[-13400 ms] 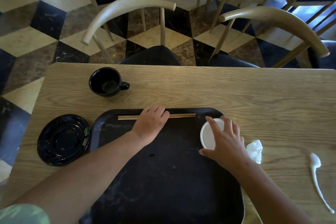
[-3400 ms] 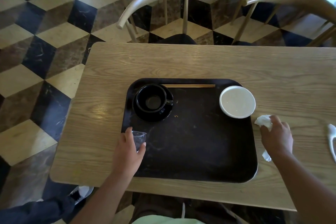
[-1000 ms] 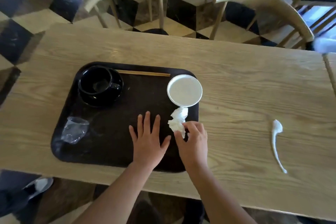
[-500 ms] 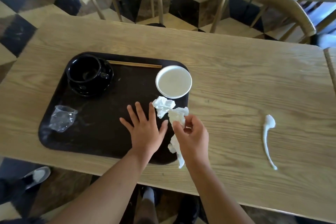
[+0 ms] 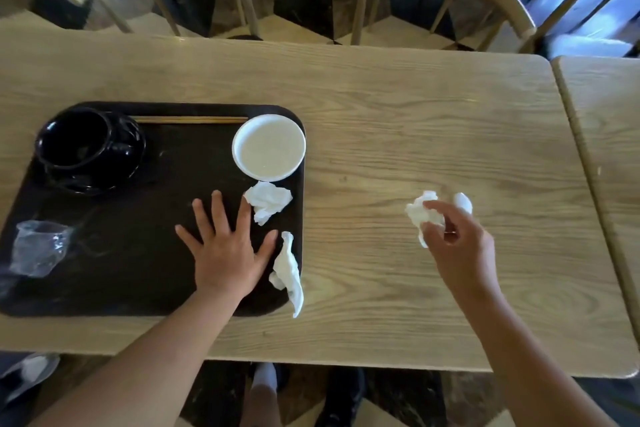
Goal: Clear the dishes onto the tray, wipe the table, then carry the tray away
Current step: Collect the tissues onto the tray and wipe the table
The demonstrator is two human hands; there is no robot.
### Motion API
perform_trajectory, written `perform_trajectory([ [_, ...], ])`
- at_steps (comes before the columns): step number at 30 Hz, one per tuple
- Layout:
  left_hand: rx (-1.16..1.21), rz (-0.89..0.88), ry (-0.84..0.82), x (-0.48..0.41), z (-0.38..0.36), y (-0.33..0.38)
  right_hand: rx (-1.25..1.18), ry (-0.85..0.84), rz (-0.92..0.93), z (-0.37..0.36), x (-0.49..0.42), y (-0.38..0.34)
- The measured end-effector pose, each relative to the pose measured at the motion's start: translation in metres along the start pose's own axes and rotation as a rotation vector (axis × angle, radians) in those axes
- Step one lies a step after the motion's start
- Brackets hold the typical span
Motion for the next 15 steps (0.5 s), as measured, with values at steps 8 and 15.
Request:
perform_trajectory([
  [8,-0.016,0.013,-0.014,0.001,-0.001,-0.001,0.301,0.191,0.058,0.043,-0.100,0.055],
  [15,-0.036,0.022,-0.003,-0.001,-0.004,-0.002,0.370,0.241,0.062,0.020,-0.110,0.065],
])
Point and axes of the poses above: each hand's wrist, its own x-axis away from the middle knuckle, its own z-axis out of the back of the hand, y = z × x, the point moved 1 cm from there along -x, towards the middle knuckle, and after that the axes turned 5 degrees about y, right-handed, at the moved point
